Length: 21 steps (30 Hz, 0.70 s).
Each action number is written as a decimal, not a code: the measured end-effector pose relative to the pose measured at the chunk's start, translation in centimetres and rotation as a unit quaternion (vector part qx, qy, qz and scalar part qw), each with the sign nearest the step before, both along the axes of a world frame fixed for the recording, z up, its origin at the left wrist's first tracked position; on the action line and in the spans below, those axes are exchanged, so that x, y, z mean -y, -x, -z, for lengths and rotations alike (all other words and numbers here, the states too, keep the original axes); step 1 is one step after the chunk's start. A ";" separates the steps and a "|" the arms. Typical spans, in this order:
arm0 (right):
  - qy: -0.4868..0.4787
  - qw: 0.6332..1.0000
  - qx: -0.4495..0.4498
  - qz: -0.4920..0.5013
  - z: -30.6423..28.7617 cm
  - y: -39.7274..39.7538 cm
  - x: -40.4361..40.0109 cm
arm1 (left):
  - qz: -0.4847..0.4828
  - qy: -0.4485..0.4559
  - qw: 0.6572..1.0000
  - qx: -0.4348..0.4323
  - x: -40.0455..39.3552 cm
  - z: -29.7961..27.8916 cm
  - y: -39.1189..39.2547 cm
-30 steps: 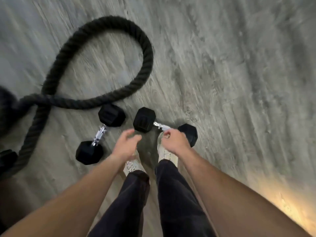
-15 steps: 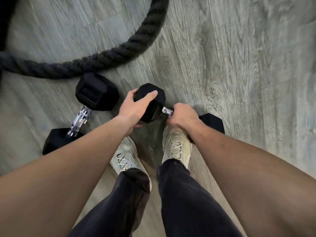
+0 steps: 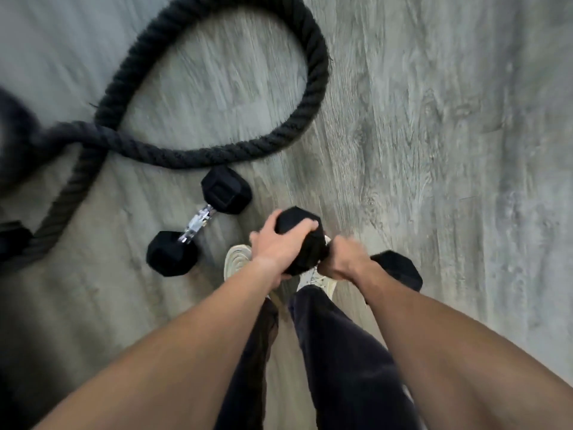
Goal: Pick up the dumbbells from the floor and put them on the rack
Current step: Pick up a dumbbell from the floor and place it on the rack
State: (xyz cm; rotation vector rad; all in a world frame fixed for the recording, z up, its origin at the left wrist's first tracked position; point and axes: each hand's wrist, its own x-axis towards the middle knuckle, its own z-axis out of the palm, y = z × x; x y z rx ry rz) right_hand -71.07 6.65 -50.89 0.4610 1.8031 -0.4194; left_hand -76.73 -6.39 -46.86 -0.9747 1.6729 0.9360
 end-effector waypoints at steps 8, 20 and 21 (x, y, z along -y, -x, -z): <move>-0.004 0.997 0.058 -0.049 -30.0 -0.6 0.4 | -0.081 -0.046 0.993 0.076 2.1 -29.1 -0.8; 0.009 0.978 -0.084 -0.193 -50.5 5.0 8.9 | -0.174 -0.045 0.977 -0.118 11.7 -48.1 -1.8; 0.012 0.974 -0.076 -0.214 -51.1 5.1 10.4 | -0.182 -0.034 0.974 -0.127 13.1 -48.3 -2.4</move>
